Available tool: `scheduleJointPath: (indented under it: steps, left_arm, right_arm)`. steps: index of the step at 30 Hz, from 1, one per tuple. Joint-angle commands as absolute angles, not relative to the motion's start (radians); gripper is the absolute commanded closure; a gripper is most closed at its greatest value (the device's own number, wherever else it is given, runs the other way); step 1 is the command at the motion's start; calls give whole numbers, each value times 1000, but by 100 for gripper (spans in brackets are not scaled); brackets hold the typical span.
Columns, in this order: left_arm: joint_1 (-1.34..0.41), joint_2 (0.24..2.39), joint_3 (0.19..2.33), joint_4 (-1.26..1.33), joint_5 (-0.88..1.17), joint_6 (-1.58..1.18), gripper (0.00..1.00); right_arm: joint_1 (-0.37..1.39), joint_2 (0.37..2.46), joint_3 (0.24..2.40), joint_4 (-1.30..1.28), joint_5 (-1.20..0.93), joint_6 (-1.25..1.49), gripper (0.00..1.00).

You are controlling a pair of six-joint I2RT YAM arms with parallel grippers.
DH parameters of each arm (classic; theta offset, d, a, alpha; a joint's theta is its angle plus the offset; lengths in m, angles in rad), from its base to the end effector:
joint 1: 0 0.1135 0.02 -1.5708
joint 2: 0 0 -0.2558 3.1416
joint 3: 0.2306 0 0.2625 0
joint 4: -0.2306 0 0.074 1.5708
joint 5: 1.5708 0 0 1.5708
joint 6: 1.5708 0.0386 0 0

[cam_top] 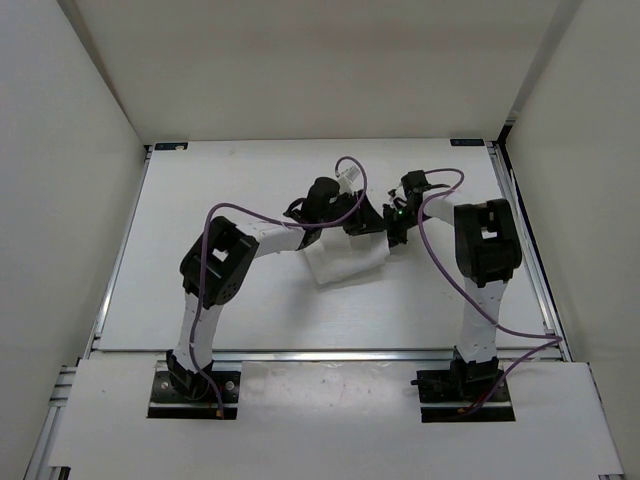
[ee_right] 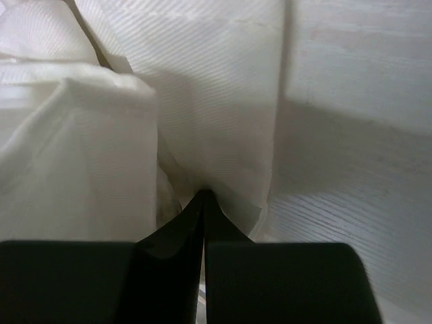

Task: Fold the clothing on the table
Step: Fold the skirt

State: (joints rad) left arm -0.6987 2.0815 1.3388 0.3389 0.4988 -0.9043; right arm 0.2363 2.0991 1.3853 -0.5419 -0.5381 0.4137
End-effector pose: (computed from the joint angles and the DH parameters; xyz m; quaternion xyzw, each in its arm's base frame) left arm 0.3503 -0.3184 0.1656 0.0523 0.8184 -0.5268 0.2234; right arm 0.3984 0.1163 0.1106 0.0428 0.9520 0.2971 0.0595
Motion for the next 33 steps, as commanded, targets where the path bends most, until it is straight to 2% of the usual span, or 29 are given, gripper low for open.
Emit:
scheduleJointPath:
  steps: [1,7,12,17,24,33]
  left_arm:
    - [-707,2080,1439,440,526,-983,54]
    - [-663,2020,1459,476,541,-1028,55]
    - [-558,1809,1291,307,459,-855,58]
    - [-470,1666,1045,265,411,-796,70]
    - [-465,1629,896,224,416,-744,72]
    - [-436,1591,804,235,457,-775,74]
  right_arm:
    - [221,2108,1381,-557,-525,394,96]
    - [149,2054,1358,-609,-491,370,95]
    - [55,1910,1328,-644,-370,358,95]
    - [124,1832,1427,-755,-292,321,96]
    - [247,1752,1424,-729,-379,380,97]
    - [189,1796,1129,-514,-528,446,97]
